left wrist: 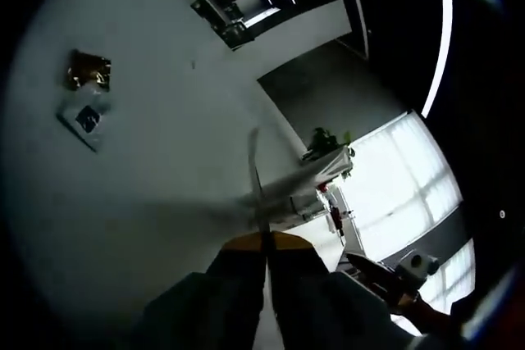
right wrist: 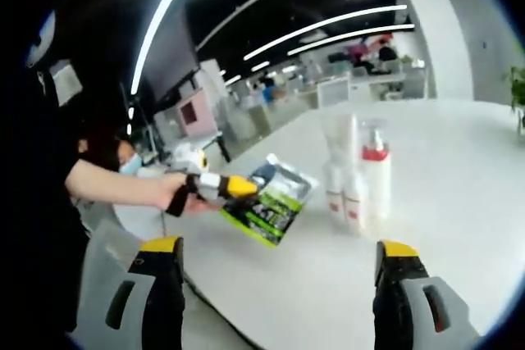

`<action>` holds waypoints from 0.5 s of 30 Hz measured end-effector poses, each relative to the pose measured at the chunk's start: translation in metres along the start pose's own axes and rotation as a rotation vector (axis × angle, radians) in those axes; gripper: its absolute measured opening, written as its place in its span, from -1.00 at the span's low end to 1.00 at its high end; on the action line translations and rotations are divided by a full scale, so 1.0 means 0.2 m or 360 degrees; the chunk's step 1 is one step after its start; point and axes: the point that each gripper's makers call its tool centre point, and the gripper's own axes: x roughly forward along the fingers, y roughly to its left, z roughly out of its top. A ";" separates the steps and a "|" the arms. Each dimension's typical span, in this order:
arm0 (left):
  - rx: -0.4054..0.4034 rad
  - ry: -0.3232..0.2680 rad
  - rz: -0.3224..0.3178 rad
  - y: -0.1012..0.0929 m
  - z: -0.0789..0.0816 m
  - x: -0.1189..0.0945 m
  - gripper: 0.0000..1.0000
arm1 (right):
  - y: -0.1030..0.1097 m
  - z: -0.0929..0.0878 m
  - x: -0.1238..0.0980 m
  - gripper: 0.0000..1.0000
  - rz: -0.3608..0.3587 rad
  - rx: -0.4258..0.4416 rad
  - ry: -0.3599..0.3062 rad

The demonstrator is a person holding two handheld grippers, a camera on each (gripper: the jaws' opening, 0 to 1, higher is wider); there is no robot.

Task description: Arrange the skincare products in the storage area until every visible bottle or jar stands upright without overlapping.

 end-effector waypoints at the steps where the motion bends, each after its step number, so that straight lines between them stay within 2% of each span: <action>1: -0.0002 0.0001 0.0002 0.01 0.00 0.01 -1.00 | -0.01 0.00 0.00 0.99 -0.0004 0.0002 0.0000; 15: -0.0060 0.0027 0.0019 0.09 -0.01 0.12 -1.00 | -0.05 -0.04 -0.01 0.99 -0.0054 -0.0027 0.0049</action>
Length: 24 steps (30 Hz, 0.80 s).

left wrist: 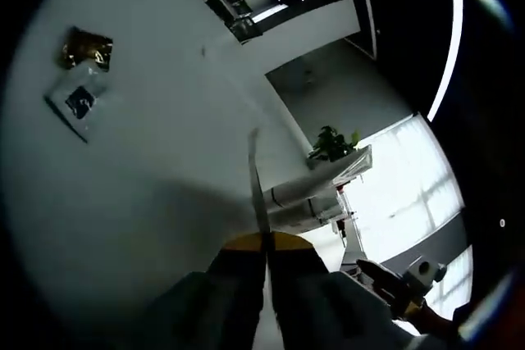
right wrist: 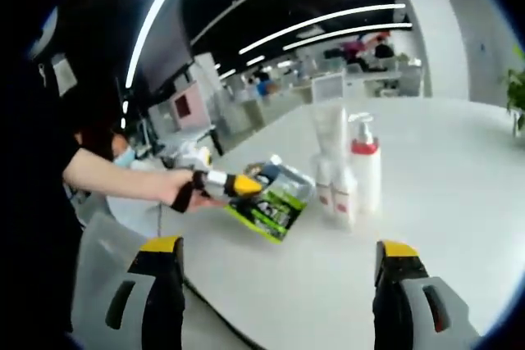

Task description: Arrange the skincare products in the storage area until every visible bottle or jar stands upright without overlapping.

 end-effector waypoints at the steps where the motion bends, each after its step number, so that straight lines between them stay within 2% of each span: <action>1: 0.0002 0.0003 0.0003 0.01 0.00 0.01 -1.00 | 0.00 0.00 0.00 0.98 -0.0001 -0.0006 0.0002; 10: -0.0009 0.0028 0.0045 0.07 -0.01 0.05 -1.00 | 0.00 -0.02 0.02 0.86 -0.0022 -0.0120 0.0037; 24: -0.0039 0.0024 0.0096 0.11 -0.02 0.09 -1.00 | -0.01 -0.06 0.02 0.87 -0.0027 -0.0106 0.0085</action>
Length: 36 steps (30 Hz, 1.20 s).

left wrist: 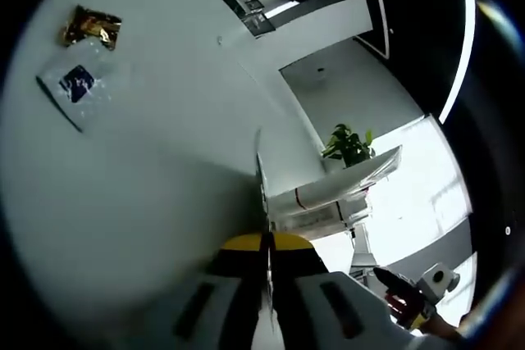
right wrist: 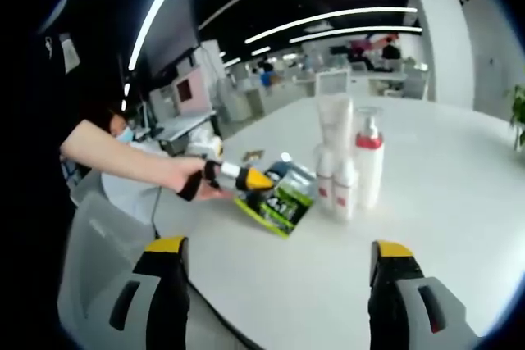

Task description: Arrange the skincare products in the storage area until every visible bottle or jar stands upright without overlapping.

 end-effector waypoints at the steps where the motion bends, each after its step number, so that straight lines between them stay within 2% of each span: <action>1: -0.0001 0.0000 0.0001 0.00 0.00 0.00 -1.00 | 0.00 0.00 0.00 0.87 -0.0002 0.0002 0.0002; 13: 0.0051 0.0036 0.0005 0.00 0.00 0.00 -0.96 | -0.01 0.00 0.00 0.87 0.0002 0.0003 0.0011; 21: 0.0112 0.0041 0.0052 0.00 0.00 0.00 -0.66 | 0.00 0.00 0.01 0.87 0.0009 0.0001 0.0013; 26: 0.0197 0.0064 0.0085 -0.01 -0.02 -0.01 -0.32 | 0.00 0.01 0.00 0.86 0.0004 0.0004 0.0006; 31: 0.0288 0.0081 0.0127 0.00 -0.02 -0.02 -0.15 | 0.00 0.01 0.00 0.86 0.0008 0.0008 0.0004; 36: 0.0336 0.0083 0.0163 0.01 -0.01 -0.04 -0.08 | 0.01 0.01 0.00 0.87 0.0007 0.0007 -0.0002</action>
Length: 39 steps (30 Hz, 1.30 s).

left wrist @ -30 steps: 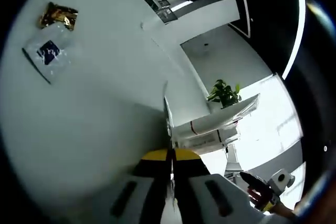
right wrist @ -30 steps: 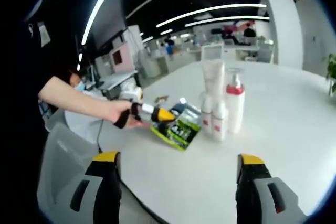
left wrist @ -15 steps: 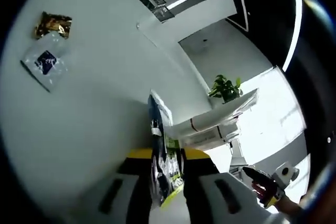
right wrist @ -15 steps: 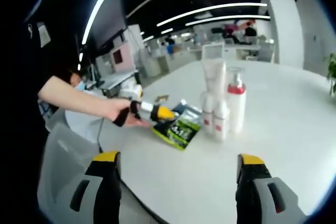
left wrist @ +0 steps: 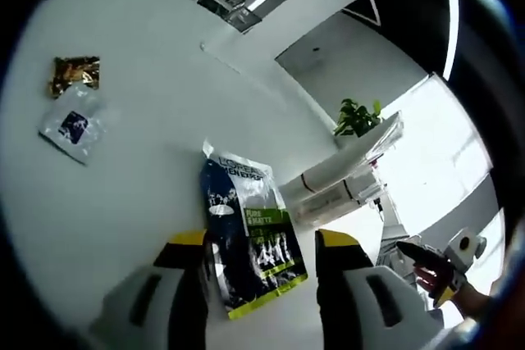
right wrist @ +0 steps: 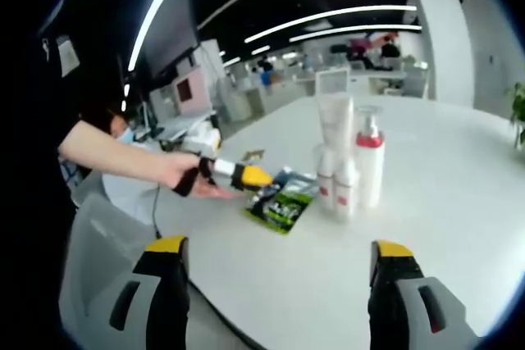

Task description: Arrange the skincare products in the storage area until every visible bottle or jar stands upright without overlapping.

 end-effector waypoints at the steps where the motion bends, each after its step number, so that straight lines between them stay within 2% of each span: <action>1: 0.0016 -0.0004 0.0007 0.00 0.00 -0.01 -0.06 | 0.00 0.00 0.00 0.87 0.0000 -0.0002 -0.0001; 6: 0.0030 -0.0041 0.0010 -0.02 0.03 -0.04 0.01 | 0.01 0.02 0.00 0.87 0.0002 -0.0018 -0.0017; 8: 0.0054 -0.0075 0.0026 -0.01 0.05 -0.08 0.15 | 0.03 0.05 0.00 0.82 0.0012 -0.0069 -0.0068; 12: 0.0063 -0.0085 0.0042 -0.01 0.05 -0.12 0.19 | 0.04 0.10 -0.03 0.62 0.0025 -0.0053 -0.0168; 15: 0.0059 -0.0089 0.0041 -0.01 0.05 -0.14 0.19 | 0.03 0.12 -0.04 0.38 0.0007 -0.0053 -0.0184; 18: 0.0055 -0.0100 0.0046 -0.01 0.04 -0.16 0.19 | 0.01 0.13 -0.05 0.28 -0.0024 -0.0052 -0.0208; 21: 0.0056 -0.0106 0.0049 -0.02 0.03 -0.19 0.18 | 0.01 0.14 -0.08 -0.05 -0.0043 -0.0064 -0.0222; 23: 0.0050 -0.0113 0.0050 -0.02 0.02 -0.21 0.17 | 0.00 0.14 -0.09 -0.20 -0.0066 -0.0072 -0.0233; 25: 0.0039 -0.0125 0.0049 -0.02 0.02 -0.23 0.17 | 0.00 0.14 -0.11 -0.52 -0.0080 -0.0068 -0.0251; 29: 0.0034 -0.0143 0.0052 -0.02 0.01 -0.27 0.15 | -0.03 0.16 -0.14 -1.00 -0.0138 -0.0065 -0.0301; 31: 0.0028 -0.0155 0.0052 -0.02 0.01 -0.29 0.14 | -0.02 0.19 -0.17 -1.00 -0.0127 -0.0059 -0.0337; 32: 0.0026 -0.0160 0.0053 -0.02 0.01 -0.30 0.14 | 0.00 0.19 -0.18 -1.00 -0.0076 -0.0070 -0.0341; 34: 0.0019 -0.0173 0.0057 -0.02 0.01 -0.32 0.13 | -0.01 0.20 -0.20 -1.00 -0.0113 -0.0003 -0.0353; 36: 0.0011 -0.0184 0.0061 -0.01 0.00 -0.34 0.12 | 0.02 0.19 -0.20 -1.00 -0.0056 0.0097 -0.0314; 37: 0.0008 -0.0188 0.0063 -0.01 0.00 -0.35 0.12 | 0.03 0.21 -0.21 -1.00 -0.0042 0.0159 -0.0335; 39: 0.0006 -0.0196 0.0066 -0.01 0.00 -0.37 0.11 | 0.05 0.22 -0.21 -1.00 -0.0014 0.0170 -0.0349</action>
